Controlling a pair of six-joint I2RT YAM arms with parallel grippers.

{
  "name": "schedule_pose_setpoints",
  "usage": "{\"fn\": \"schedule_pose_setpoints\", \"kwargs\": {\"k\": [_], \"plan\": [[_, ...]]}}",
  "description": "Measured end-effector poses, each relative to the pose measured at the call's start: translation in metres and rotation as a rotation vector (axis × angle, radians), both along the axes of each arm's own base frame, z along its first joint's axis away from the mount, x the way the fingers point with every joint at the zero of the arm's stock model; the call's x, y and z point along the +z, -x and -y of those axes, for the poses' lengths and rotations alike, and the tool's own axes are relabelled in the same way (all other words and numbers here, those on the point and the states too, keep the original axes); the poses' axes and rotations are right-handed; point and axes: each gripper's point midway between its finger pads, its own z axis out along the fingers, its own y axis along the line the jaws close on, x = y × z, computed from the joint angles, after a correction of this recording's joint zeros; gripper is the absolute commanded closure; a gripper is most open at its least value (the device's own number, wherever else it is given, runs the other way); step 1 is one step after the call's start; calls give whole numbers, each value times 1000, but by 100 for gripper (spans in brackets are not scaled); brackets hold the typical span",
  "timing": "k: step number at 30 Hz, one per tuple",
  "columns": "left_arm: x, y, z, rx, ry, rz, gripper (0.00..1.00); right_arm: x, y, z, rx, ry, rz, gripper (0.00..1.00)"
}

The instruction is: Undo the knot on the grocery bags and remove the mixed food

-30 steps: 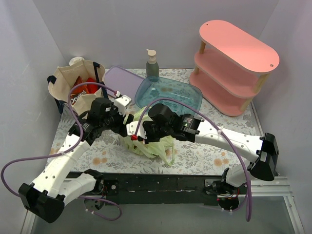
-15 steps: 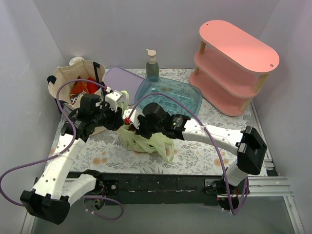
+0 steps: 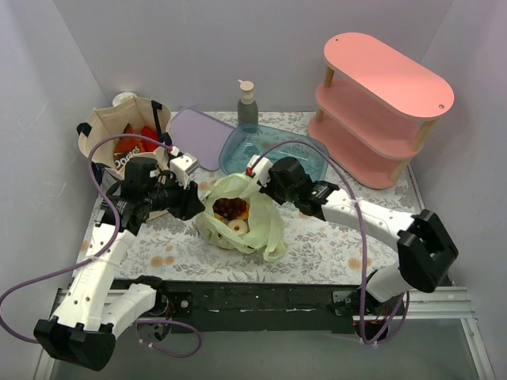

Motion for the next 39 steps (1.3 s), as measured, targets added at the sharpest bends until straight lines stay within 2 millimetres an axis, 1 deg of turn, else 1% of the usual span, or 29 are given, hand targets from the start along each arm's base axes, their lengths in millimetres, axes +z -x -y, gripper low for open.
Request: {"fn": "schedule_pose_setpoints", "kwargs": {"k": [1,2,3,4,7,8,9,10,12,13,15,17,19,22,23,25,27,28,29,30,31,33,35,39], "plan": [[0,0,0,-2,1,-2,62,8,3,6,10,-4,6,74],[-1,0,1,-3,1,-3,63,18,7,5,39,-22,18,67],[-3,0,0,-3,1,-7,65,30,14,0,87,-51,24,66],[-4,1,0,-3,0,-11,70,42,24,-6,141,-72,23,66],[-8,1,0,-1,0,-18,74,76,55,-30,306,-137,35,75],[-8,1,0,1,0,-19,78,84,65,-37,354,-152,37,81],[-8,1,0,1,0,-20,81,91,75,-42,401,-162,40,82],[-8,1,0,1,1,-18,89,98,88,-49,456,-176,39,83],[-7,2,0,3,4,-16,96,102,106,-57,540,-186,30,85],[-7,2,0,3,4,-14,100,101,113,-60,577,-183,26,85],[-6,2,0,2,5,-10,100,93,127,-64,643,-165,1,87],[-6,1,0,2,6,-8,100,82,135,-70,683,-148,-27,92],[-5,1,0,2,6,-7,100,65,137,-76,698,-117,-60,94],[-5,2,1,-1,10,-7,100,37,129,-83,672,-63,-93,96],[-5,2,1,-1,11,-7,100,27,123,-86,652,-40,-96,96],[-4,2,1,-2,15,-6,100,16,113,-91,630,-9,-92,97],[-4,2,1,-3,18,-7,100,10,102,-97,606,15,-71,97],[-4,2,1,-2,19,-7,100,9,96,-99,595,23,-59,88],[-4,2,0,-2,21,-8,100,7,90,-102,587,31,-42,72],[-4,2,0,-2,22,-8,100,6,86,-105,583,37,-28,40],[-4,2,0,-2,23,-8,100,4,82,-106,579,43,-16,4],[-3,2,0,-3,24,-9,100,0,78,-108,591,56,4,3],[-3,2,0,-3,25,-9,100,-4,76,-112,618,69,29,4],[-3,3,1,-10,29,-10,100,-22,70,-118,639,103,39,8]]}}
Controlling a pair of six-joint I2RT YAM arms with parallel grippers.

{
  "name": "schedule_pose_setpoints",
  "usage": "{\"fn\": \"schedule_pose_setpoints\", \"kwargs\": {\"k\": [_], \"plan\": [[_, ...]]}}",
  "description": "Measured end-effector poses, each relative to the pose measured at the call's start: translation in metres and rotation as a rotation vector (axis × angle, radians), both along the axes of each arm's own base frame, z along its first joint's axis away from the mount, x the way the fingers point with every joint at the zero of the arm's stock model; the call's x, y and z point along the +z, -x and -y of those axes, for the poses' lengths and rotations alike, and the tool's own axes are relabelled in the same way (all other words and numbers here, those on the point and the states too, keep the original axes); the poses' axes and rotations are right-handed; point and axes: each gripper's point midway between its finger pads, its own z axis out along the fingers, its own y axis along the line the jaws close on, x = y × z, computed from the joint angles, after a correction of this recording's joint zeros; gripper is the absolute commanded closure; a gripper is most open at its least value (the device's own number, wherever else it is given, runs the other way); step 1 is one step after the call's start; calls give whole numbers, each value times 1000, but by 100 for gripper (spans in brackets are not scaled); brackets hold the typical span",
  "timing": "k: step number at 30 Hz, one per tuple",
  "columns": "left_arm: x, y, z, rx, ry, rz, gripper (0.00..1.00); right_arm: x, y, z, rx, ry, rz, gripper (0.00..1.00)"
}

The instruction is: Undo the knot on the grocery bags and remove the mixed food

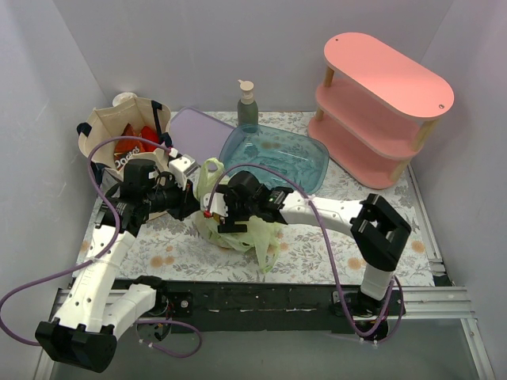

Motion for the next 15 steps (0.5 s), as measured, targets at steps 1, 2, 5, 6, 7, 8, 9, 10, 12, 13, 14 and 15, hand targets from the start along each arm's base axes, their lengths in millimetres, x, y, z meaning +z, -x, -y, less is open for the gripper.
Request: {"fn": "schedule_pose_setpoints", "kwargs": {"k": [1,2,5,6,7,8,9,10,12,13,14,15], "plan": [[0,0,0,-2,1,-1,100,-6,-2,-2,1,7,4,11],[-1,0,-1,-1,-5,2,100,-11,-5,-5,2,15,8,12],[-4,-2,-6,23,-22,-6,100,-23,-15,-10,-1,34,21,22],[-5,-3,-8,29,-28,-6,100,-26,-18,-11,-2,39,26,27],[-6,-4,-9,36,-34,-8,100,-28,-23,-12,-2,42,31,36],[-7,-5,-10,42,-39,-10,100,-30,-26,-13,-3,45,34,39],[-8,-6,-11,46,-43,-12,100,-31,-29,-14,-1,47,35,43],[-9,-6,-12,49,-46,-15,100,-33,-32,-14,-2,50,35,53],[-8,-4,-9,36,-32,-20,100,-36,-37,-15,-6,54,40,62],[-7,-3,-7,26,-24,-22,100,-36,-39,-15,-7,54,39,70],[-6,-2,-6,20,-17,-24,100,-36,-40,-15,-5,53,38,74],[-6,-1,-4,14,-12,-24,100,-35,-40,-15,0,49,38,77]]}}
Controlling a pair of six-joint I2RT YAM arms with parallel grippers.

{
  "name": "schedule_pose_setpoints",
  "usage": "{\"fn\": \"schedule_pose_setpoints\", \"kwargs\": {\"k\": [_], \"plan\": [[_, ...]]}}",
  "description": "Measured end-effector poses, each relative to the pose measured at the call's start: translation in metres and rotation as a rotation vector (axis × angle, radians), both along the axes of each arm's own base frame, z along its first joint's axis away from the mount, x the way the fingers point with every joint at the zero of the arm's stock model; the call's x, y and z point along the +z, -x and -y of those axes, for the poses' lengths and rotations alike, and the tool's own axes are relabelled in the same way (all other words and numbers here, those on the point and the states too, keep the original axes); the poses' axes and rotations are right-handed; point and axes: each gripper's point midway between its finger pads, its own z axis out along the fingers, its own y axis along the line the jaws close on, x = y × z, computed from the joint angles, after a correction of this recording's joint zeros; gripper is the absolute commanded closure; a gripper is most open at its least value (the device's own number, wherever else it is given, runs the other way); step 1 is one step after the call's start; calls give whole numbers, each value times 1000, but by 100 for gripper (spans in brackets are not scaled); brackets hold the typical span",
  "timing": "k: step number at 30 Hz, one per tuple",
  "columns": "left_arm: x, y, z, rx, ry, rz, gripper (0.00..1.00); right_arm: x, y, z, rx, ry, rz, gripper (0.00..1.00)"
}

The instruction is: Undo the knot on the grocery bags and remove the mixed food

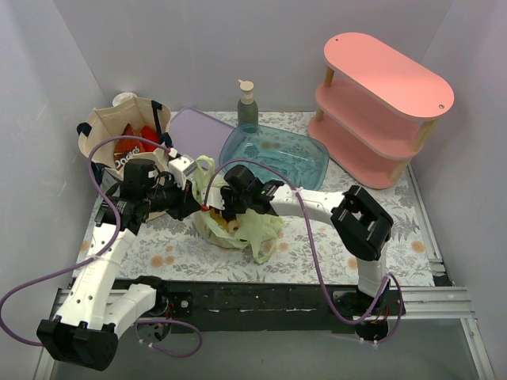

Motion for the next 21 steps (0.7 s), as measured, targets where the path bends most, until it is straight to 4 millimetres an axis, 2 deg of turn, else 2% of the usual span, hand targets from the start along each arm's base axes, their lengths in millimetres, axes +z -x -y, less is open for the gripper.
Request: {"fn": "schedule_pose_setpoints", "kwargs": {"k": [1,4,7,9,16,18,21], "plan": [[0,1,1,-4,5,-2,100,1,0,0,5,-4,-1,84],[1,2,3,-12,17,-8,100,5,2,3,22,4,-2,94],[2,3,4,-14,25,-9,100,14,9,10,48,2,-27,99],[3,1,4,-12,25,-5,100,32,18,12,76,-27,-42,99],[1,-3,2,9,26,-1,100,113,65,26,183,-188,-97,99],[-1,-5,0,18,23,-2,100,130,76,29,205,-223,-114,99],[-1,-6,-1,24,21,-2,100,144,90,36,233,-247,-145,99]]}}
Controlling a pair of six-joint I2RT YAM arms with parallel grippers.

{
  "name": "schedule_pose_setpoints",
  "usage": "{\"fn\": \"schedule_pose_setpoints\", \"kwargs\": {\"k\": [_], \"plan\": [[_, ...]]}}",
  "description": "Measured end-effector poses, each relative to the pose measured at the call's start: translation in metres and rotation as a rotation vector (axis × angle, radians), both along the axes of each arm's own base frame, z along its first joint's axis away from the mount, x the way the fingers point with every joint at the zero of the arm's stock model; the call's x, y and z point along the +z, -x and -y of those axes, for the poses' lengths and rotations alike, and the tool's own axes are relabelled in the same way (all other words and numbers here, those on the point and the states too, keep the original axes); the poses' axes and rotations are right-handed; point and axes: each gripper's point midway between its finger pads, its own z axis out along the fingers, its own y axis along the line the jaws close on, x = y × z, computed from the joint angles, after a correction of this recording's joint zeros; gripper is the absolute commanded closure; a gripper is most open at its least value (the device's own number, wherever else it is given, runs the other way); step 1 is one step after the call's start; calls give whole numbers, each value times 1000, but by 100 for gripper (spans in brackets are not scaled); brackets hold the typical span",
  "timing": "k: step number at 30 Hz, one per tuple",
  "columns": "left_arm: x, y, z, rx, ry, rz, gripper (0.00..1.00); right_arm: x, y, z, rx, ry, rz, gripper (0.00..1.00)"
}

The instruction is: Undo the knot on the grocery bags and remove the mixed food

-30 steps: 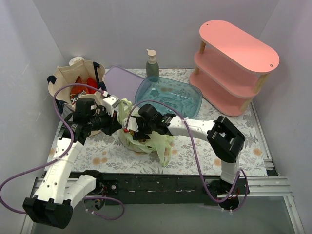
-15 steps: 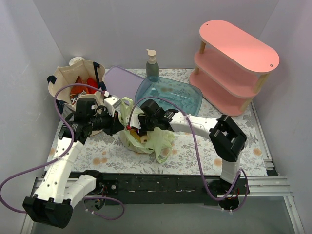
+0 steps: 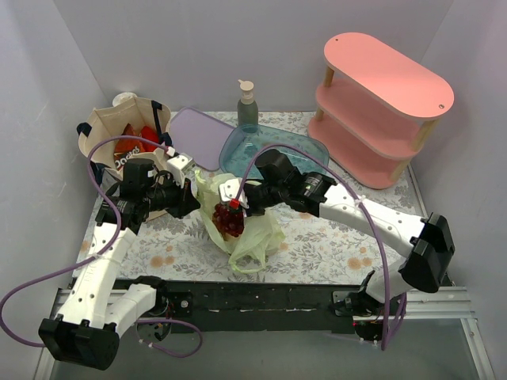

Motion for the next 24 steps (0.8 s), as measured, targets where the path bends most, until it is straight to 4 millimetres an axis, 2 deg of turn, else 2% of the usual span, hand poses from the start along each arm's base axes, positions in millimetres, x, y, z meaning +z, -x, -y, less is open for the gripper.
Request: {"fn": "schedule_pose_setpoints", "kwargs": {"k": [4,7,10,13,14,16,17,18,20,21,24], "plan": [[-1,-1,-2,11,0,-3,100,10,18,7,46,-15,-51,99],[0,-2,-2,18,7,-4,100,8,24,5,44,-29,-103,99],[0,-2,-2,21,19,-13,100,-14,27,-1,29,-6,-187,99],[-2,-4,-2,26,24,-29,100,-42,21,-15,-3,37,-273,99],[-3,-5,-3,28,23,-33,96,-51,18,-20,-18,57,-294,99],[-4,-6,-3,31,22,-37,83,-55,11,-26,-40,66,-296,99],[-3,-6,-4,30,20,-34,71,-53,8,-28,-48,63,-288,99],[0,-5,-4,31,24,-36,63,-50,5,-30,-56,55,-274,99],[13,-6,-3,20,30,-7,57,-37,-1,-33,-58,26,-234,99],[21,-6,-2,11,34,10,57,-31,-2,-33,-59,14,-217,99],[63,0,6,-70,69,107,59,-16,-2,-29,-53,-16,-182,99]]}}
